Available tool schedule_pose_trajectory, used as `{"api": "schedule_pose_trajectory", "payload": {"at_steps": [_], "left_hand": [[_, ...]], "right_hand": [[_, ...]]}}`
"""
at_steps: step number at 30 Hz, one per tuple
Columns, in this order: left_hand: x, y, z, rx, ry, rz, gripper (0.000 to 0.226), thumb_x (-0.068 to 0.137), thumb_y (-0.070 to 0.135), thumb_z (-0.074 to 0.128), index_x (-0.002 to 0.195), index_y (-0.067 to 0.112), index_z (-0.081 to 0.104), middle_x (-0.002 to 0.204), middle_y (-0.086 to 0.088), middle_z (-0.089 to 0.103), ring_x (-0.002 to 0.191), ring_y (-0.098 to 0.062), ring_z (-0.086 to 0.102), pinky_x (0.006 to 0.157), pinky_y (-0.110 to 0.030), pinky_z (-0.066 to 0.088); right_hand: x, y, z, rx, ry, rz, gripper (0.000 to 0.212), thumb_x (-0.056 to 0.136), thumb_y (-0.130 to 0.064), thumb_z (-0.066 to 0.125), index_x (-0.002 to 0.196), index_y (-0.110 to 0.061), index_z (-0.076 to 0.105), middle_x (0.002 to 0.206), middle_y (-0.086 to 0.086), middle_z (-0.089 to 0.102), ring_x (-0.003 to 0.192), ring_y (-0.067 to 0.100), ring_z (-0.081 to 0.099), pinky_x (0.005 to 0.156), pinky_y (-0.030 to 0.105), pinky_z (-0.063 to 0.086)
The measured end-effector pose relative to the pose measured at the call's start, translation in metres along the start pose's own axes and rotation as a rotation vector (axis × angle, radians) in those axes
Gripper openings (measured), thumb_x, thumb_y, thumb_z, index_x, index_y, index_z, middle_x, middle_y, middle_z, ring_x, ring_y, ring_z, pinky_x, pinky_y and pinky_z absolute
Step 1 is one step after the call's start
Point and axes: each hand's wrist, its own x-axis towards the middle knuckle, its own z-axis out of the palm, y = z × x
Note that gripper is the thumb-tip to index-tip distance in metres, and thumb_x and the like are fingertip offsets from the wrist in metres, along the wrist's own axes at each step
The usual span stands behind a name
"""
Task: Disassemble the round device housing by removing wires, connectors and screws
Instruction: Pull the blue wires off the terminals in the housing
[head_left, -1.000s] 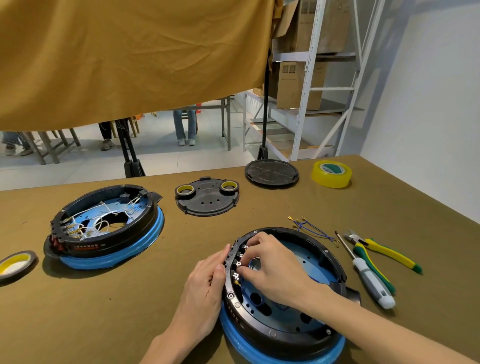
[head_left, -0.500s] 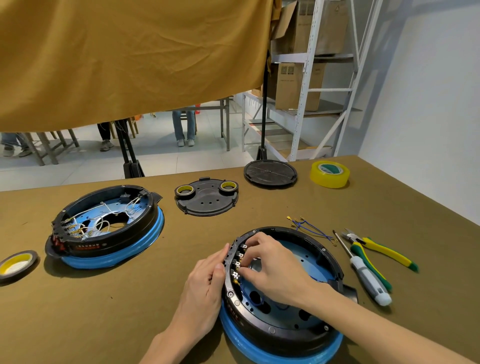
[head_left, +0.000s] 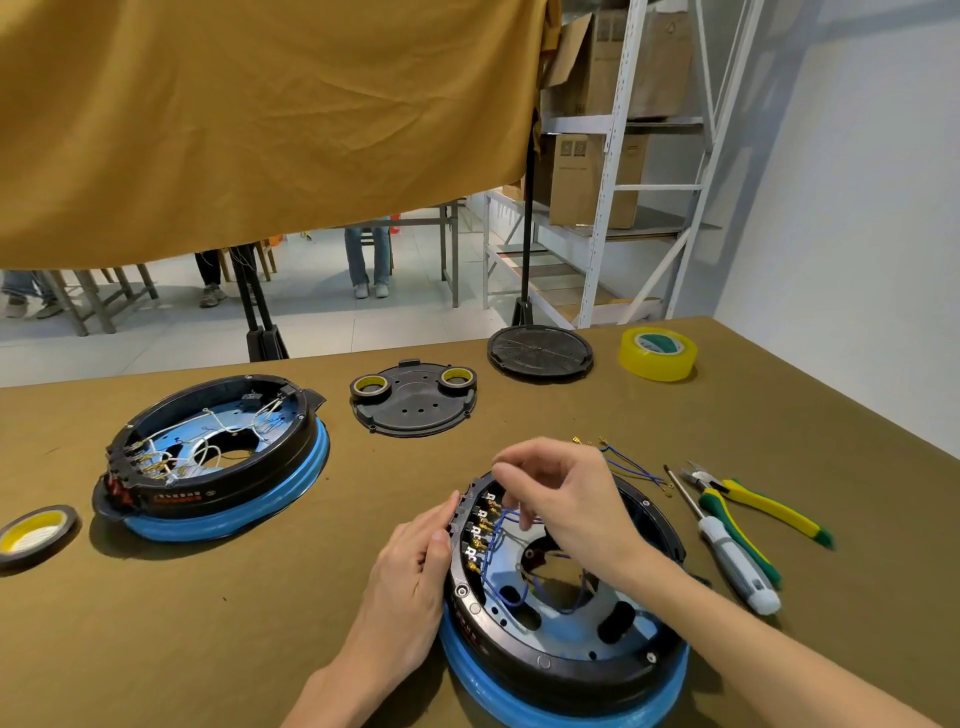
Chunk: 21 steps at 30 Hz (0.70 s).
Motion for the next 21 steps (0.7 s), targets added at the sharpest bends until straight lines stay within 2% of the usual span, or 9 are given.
{"api": "schedule_pose_trajectory", "payload": {"at_steps": [2,4,6,8,11,15,17,19,21], "left_hand": [[0.0,0.001,0.0,-0.001,-0.004,-0.006,0.062,0.099,0.069,0.014,0.149,0.042,0.038,0.146,0.026,0.046,0.134,0.02,0.03,0.117,-0.03,0.033],[0.0,0.001,-0.001,-0.005,-0.009,-0.013,0.059,0.103,0.064,0.014,0.15,0.04,0.038,0.148,0.024,0.047,0.136,0.018,0.031,0.118,-0.033,0.033],[0.0,0.002,-0.001,-0.003,-0.016,-0.018,0.06,0.102,0.066,0.014,0.15,0.04,0.037,0.148,0.024,0.046,0.135,0.017,0.032,0.119,-0.034,0.033],[0.0,0.003,-0.002,-0.005,-0.02,-0.014,0.07,0.095,0.073,0.014,0.151,0.039,0.038,0.147,0.025,0.046,0.134,0.02,0.031,0.118,-0.032,0.033],[0.0,0.002,-0.002,-0.015,-0.024,-0.01,0.068,0.094,0.072,0.016,0.15,0.041,0.037,0.146,0.027,0.045,0.132,0.024,0.029,0.115,-0.026,0.032],[0.001,0.004,-0.002,-0.01,-0.02,0.002,0.068,0.088,0.077,0.012,0.144,0.046,0.035,0.142,0.032,0.041,0.125,0.032,0.026,0.112,-0.022,0.029],[0.001,0.004,-0.001,-0.013,-0.012,0.005,0.069,0.089,0.076,0.012,0.145,0.045,0.036,0.143,0.032,0.042,0.127,0.03,0.028,0.115,-0.027,0.03],[0.001,0.003,-0.001,-0.018,-0.01,0.002,0.069,0.089,0.077,0.013,0.145,0.045,0.037,0.144,0.029,0.044,0.129,0.026,0.029,0.117,-0.031,0.032],[0.001,0.002,-0.001,-0.018,-0.011,0.0,0.068,0.089,0.076,0.013,0.145,0.045,0.037,0.145,0.027,0.044,0.132,0.019,0.033,0.119,-0.034,0.032]], "right_hand": [[0.011,0.0,-0.007,0.067,0.039,0.057,0.008,0.094,-0.009,0.071,0.095,-0.011,0.079,0.071,0.011,0.071,0.049,0.018,0.056,0.047,0.024,0.048],[0.025,0.004,-0.018,0.073,0.085,0.134,0.011,0.095,-0.01,0.069,0.095,-0.013,0.08,0.066,0.007,0.069,0.046,0.013,0.051,0.044,0.021,0.042],[0.039,0.011,-0.032,-0.001,0.141,0.173,0.012,0.095,-0.01,0.069,0.094,-0.015,0.081,0.062,-0.005,0.069,0.048,0.007,0.053,0.046,0.016,0.041],[0.053,0.023,-0.047,-0.129,0.222,0.192,0.009,0.092,-0.013,0.073,0.092,-0.018,0.081,0.069,-0.009,0.073,0.057,0.002,0.061,0.052,0.013,0.045],[0.07,0.047,-0.073,-0.263,0.302,0.291,0.007,0.087,-0.015,0.079,0.094,-0.015,0.082,0.079,-0.001,0.076,0.071,0.014,0.068,0.066,0.026,0.055],[0.079,0.077,-0.099,-0.416,0.278,0.424,0.013,0.083,-0.014,0.083,0.094,-0.008,0.082,0.09,0.008,0.076,0.088,0.024,0.069,0.085,0.041,0.059],[0.08,0.085,-0.103,-0.469,0.273,0.436,0.009,0.084,-0.015,0.083,0.09,-0.009,0.081,0.089,0.007,0.076,0.086,0.021,0.069,0.078,0.036,0.058],[0.082,0.091,-0.103,-0.507,0.261,0.449,0.005,0.086,-0.016,0.081,0.087,-0.011,0.08,0.088,0.005,0.075,0.081,0.014,0.066,0.064,0.025,0.051],[0.083,0.095,-0.102,-0.53,0.222,0.475,0.006,0.087,-0.016,0.08,0.086,-0.011,0.081,0.089,0.005,0.074,0.078,0.008,0.062,0.059,0.02,0.044]]}}
